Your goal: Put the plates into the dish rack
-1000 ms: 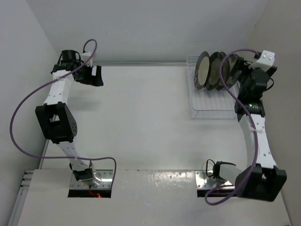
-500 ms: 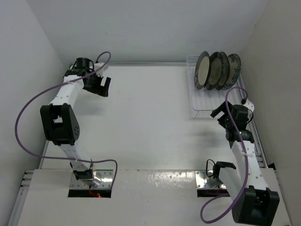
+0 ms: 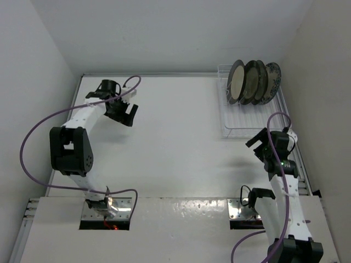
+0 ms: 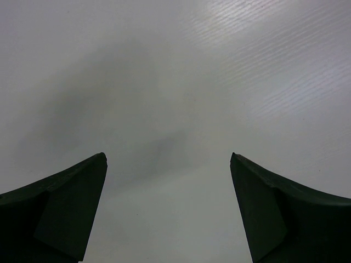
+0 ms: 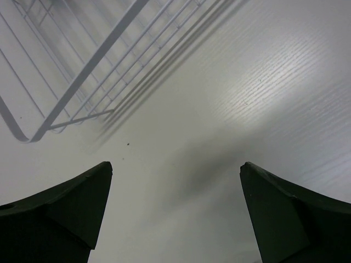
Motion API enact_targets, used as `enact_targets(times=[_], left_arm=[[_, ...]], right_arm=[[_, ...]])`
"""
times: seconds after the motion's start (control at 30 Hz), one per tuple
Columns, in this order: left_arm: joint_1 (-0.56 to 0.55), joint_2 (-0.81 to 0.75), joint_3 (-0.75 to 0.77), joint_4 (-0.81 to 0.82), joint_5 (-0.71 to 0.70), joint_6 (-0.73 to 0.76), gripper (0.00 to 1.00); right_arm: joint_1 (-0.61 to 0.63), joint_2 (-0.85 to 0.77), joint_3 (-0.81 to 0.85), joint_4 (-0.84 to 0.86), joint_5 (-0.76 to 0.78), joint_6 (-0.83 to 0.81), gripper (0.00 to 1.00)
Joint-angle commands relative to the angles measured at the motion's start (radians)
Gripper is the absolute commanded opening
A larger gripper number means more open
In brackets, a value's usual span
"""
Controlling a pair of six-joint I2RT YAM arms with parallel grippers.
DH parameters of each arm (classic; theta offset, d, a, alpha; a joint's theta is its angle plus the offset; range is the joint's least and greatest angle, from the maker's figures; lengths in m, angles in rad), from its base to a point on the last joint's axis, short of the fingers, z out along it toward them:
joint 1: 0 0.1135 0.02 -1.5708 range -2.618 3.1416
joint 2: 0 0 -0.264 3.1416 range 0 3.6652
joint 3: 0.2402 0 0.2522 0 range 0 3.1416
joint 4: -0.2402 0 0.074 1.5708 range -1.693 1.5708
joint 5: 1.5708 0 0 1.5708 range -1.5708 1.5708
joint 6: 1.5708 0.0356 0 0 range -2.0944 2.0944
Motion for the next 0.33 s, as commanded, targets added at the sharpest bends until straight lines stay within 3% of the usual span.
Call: enact_targets(times=[0.0, 0.3], left_arm=[[0.006, -0.069, -0.010, 0.041, -0.011, 0.008, 1.00], [-0.003, -0.080, -0.019, 0.041, -0.002, 0.008, 1.00]], right_arm=[[0.006, -0.008, -0.007, -0.020, 0.012, 0.024, 1.00], [0.005, 0.015, 0.015, -0.031, 0.058, 0.035, 1.00]])
